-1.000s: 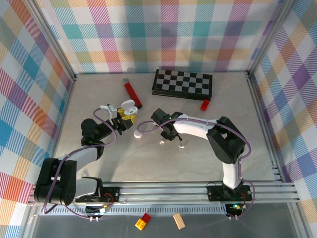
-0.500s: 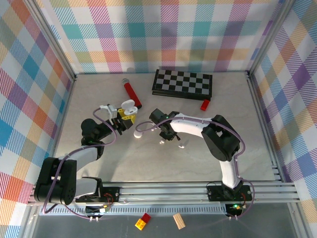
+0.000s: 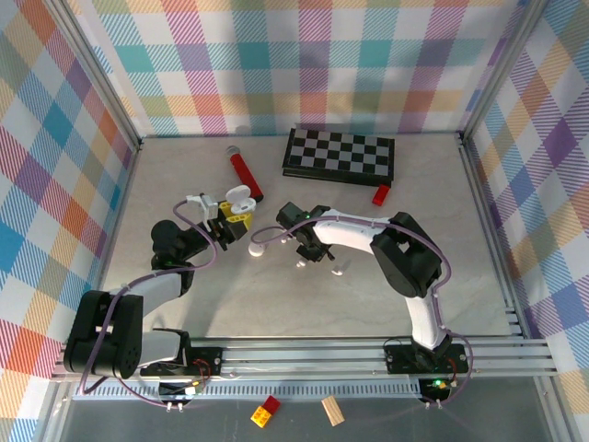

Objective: Insert the wireless bluetooth earbuds into the charging case

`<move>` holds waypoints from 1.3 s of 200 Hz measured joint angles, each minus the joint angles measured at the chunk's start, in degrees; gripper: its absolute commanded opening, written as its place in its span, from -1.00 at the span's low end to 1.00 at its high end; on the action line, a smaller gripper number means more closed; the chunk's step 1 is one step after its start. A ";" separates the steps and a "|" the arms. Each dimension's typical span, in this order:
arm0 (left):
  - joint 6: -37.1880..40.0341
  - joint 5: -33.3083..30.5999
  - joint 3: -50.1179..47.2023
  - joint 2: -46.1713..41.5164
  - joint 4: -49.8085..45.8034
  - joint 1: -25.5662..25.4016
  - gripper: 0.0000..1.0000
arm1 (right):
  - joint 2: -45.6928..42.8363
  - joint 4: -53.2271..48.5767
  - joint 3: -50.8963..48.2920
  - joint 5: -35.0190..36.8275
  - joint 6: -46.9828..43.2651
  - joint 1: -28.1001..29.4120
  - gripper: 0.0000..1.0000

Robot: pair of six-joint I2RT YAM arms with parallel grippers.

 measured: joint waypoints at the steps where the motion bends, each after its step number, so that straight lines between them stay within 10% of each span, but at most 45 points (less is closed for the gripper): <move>1: 0.00 0.00 0.00 0.00 0.00 0.00 -0.23 | 0.02 -0.02 0.04 0.02 0.02 0.00 -0.45; 114: 2.82 -0.24 0.00 -0.57 -3.30 -0.48 -0.23 | -3.91 -0.20 -0.59 -3.76 3.85 -0.87 -0.53; 260: 11.26 -1.53 2.38 -0.55 -15.06 -14.25 -0.23 | -36.41 11.89 -25.35 -41.05 21.73 -20.24 -0.51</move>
